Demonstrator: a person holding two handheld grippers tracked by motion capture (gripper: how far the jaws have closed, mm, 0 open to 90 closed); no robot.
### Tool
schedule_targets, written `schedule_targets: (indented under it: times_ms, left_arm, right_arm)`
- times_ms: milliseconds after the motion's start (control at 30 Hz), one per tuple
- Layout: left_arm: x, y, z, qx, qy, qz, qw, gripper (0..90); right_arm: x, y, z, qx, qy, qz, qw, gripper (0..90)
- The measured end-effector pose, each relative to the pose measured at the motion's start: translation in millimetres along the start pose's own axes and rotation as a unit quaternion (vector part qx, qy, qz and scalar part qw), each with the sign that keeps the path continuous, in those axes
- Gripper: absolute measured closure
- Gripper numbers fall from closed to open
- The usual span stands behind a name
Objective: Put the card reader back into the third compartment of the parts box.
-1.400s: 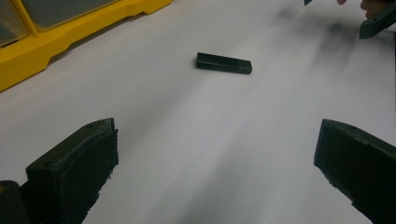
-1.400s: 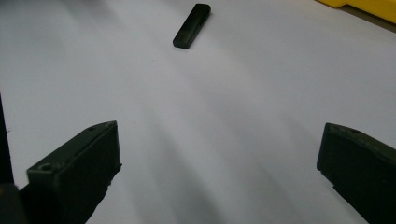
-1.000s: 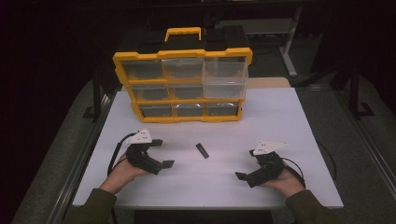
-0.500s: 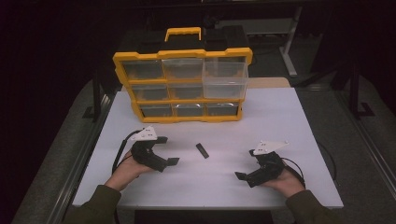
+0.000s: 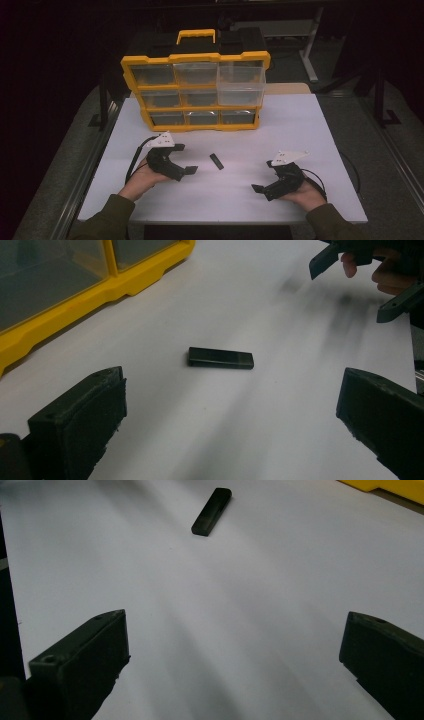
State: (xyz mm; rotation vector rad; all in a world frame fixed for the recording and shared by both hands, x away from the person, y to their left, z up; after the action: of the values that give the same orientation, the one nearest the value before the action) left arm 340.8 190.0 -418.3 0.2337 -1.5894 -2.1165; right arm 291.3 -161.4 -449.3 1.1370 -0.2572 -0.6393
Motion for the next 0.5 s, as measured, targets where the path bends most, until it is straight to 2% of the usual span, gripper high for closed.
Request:
schedule_targets:
  times_ms: [500]
  left_arm:
    - [1.6,6.1,-13.2,0.002,-0.004,-0.001,1.0000,0.0]
  right_arm:
    - [-0.1,0.1,-0.1,0.000,0.000,-0.001,1.0000,0.0]
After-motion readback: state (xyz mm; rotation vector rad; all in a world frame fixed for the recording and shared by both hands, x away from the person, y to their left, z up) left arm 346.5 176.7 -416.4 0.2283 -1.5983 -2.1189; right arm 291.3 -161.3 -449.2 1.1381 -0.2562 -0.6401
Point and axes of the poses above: each handheld gripper's, and its own axes: z roughly backward along the jaws, y roughly out of its top, x roughly to its right, the point moved 2 cm from there along -z, roughly forward along the jaws, and after that the axes turned 15 degrees about x, right-handed, at the moved point
